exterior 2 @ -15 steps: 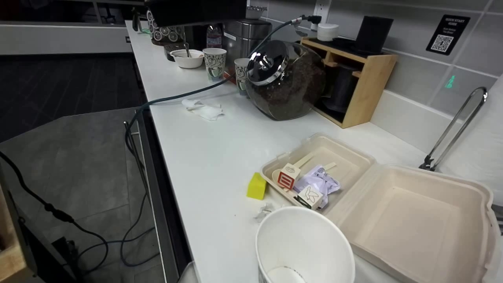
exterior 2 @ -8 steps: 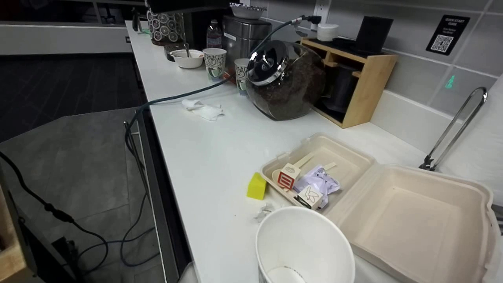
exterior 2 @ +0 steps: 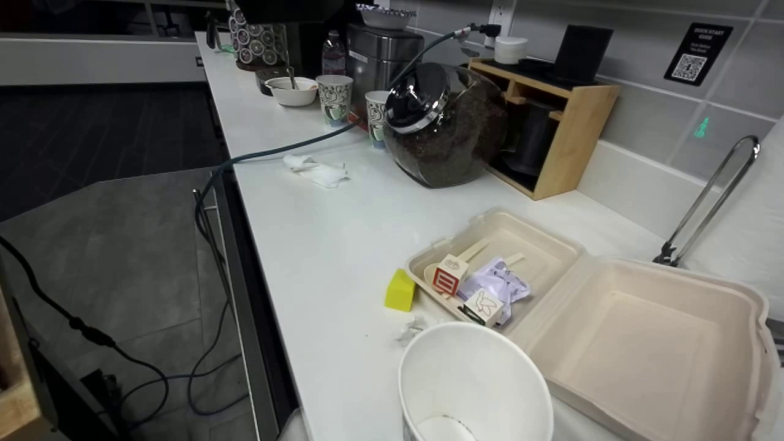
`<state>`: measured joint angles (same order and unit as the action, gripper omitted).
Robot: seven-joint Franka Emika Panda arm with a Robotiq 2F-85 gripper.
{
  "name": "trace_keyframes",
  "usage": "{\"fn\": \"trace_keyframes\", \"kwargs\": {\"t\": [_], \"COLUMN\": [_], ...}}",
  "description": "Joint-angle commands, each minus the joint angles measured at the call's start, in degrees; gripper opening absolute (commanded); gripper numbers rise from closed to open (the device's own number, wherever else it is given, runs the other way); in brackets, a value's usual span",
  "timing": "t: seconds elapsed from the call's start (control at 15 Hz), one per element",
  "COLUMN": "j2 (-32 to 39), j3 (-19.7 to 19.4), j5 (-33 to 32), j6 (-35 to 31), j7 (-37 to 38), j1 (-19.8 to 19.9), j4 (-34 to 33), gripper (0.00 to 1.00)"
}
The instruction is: Pick up the black tray and put it on top of the coffee maker
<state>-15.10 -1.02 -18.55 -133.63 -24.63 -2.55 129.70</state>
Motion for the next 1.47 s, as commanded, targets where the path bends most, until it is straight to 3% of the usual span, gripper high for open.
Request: {"fn": "trace_keyframes", "kwargs": {"t": [0.0, 0.4, 0.47, 0.6, 0.67, 0.73, 1.0, 1.2, 1.4], "j2": [3.3, 11.9, 7.4, 9.9, 10.7, 11.2, 18.7, 22.8, 28.2], "j3": [0.9, 3.4, 4.8, 5.1, 5.2, 5.4, 7.9, 9.8, 10.6], "j5": [5.0, 8.3, 6.3, 6.9, 6.9, 6.9, 6.0, 8.2, 6.1], "j6": [-4.5, -0.1, -2.7, -1.6, -1.3, -1.9, -1.3, 3.4, 11.3], "j7": [-7.4, -23.9, -17.5, -20.9, -21.6, -20.8, -25.3, -31.1, -32.2], "j1": [-4.1, -9.0, -6.9, -7.4, -7.4, -7.3, -8.3, -8.2, -8.3], "j4": [-3.9, -23.0, -15.5, -20.4, -21.5, -22.1, -31.8, -38.7, -49.3], "gripper": [0.02, 0.02, 0.09, 0.09, 0.02, 0.02, 0.02, 0.02, 0.02]}}
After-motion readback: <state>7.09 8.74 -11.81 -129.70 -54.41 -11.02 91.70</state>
